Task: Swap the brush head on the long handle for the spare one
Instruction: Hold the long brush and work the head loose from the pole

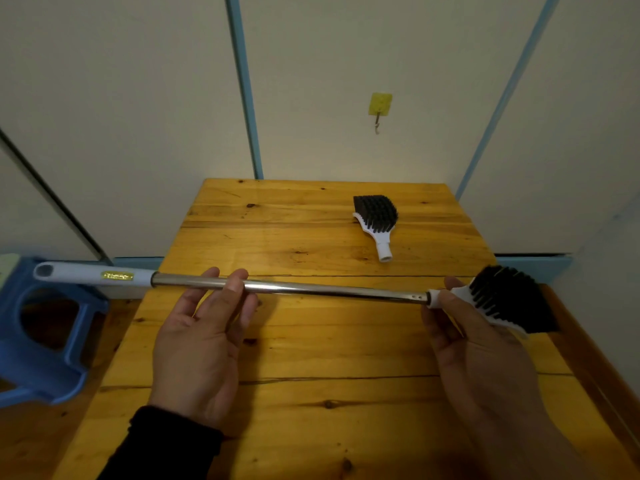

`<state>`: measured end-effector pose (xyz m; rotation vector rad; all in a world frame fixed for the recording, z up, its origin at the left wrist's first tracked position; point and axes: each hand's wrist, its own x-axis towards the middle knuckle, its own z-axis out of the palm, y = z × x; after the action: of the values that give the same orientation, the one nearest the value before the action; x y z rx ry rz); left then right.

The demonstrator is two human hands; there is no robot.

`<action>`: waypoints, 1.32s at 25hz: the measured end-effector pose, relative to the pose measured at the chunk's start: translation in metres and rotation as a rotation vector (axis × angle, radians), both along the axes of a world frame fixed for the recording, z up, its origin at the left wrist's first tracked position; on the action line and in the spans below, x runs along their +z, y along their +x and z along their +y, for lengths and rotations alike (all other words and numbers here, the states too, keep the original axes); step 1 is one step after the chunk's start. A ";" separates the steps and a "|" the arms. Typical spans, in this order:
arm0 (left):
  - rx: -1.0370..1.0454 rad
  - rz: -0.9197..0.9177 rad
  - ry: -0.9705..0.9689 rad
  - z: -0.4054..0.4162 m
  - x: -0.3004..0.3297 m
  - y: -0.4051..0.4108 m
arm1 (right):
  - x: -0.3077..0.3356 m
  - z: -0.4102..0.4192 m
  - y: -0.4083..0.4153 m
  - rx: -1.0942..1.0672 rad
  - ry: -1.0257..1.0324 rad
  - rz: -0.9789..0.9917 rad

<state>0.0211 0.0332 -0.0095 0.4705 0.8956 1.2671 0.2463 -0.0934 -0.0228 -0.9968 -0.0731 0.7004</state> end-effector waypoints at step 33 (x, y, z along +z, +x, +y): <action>-0.029 0.002 -0.004 0.002 -0.001 0.004 | -0.003 -0.001 -0.001 0.020 0.015 0.026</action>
<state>0.0246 0.0357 -0.0109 0.4800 0.8906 1.2380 0.2449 -0.0941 -0.0257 -0.9739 -0.0658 0.7295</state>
